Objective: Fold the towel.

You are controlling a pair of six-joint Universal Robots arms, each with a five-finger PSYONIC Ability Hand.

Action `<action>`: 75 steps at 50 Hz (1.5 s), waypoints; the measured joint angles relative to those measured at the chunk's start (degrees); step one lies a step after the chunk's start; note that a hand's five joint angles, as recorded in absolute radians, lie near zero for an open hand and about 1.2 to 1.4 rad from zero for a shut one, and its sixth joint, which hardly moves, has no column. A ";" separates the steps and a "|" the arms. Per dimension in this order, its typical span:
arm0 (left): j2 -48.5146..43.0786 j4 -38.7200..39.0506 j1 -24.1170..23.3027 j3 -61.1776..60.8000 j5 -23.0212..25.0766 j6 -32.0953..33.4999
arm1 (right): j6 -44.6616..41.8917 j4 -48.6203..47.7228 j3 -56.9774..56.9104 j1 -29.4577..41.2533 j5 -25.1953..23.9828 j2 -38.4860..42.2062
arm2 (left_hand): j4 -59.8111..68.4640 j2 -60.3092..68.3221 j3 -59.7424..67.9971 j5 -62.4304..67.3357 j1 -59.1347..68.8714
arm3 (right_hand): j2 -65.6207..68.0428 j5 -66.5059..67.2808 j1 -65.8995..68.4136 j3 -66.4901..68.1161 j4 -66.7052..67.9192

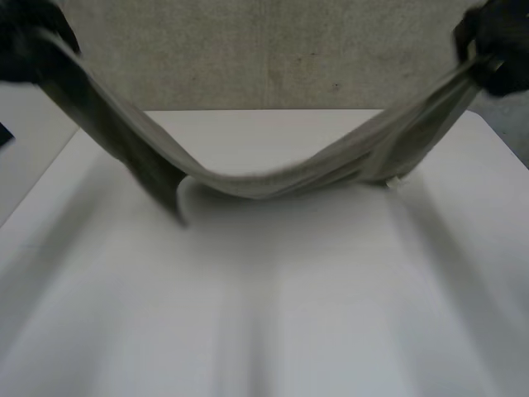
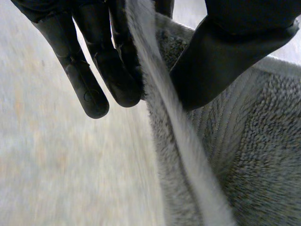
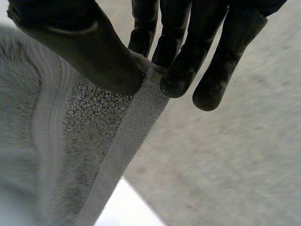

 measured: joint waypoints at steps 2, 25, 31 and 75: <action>2.12 0.06 0.14 0.90 -1.34 -3.57 | 0.83 3.13 -3.18 -1.14 0.00 -1.07 | 0.00 0.00 0.00 0.00 0.00 | 0.00 0.01 0.00 0.00 0.00; -30.93 -17.96 -13.34 30.08 -23.37 25.26 | -21.93 7.18 -29.92 15.99 25.95 29.60 | 0.00 0.00 0.01 0.00 0.02 | 0.00 0.10 0.00 0.00 0.01; -35.67 -23.78 -16.64 49.65 -29.99 27.01 | -18.48 0.11 -42.30 18.18 28.70 32.14 | 0.00 0.00 0.03 0.00 0.02 | 0.54 0.09 0.00 0.01 0.01; -32.65 -3.51 -5.90 3.05 -9.21 28.79 | -26.11 -11.84 10.58 5.17 4.33 23.99 | 0.00 0.00 0.04 0.00 0.03 | 0.54 0.10 0.00 0.05 0.03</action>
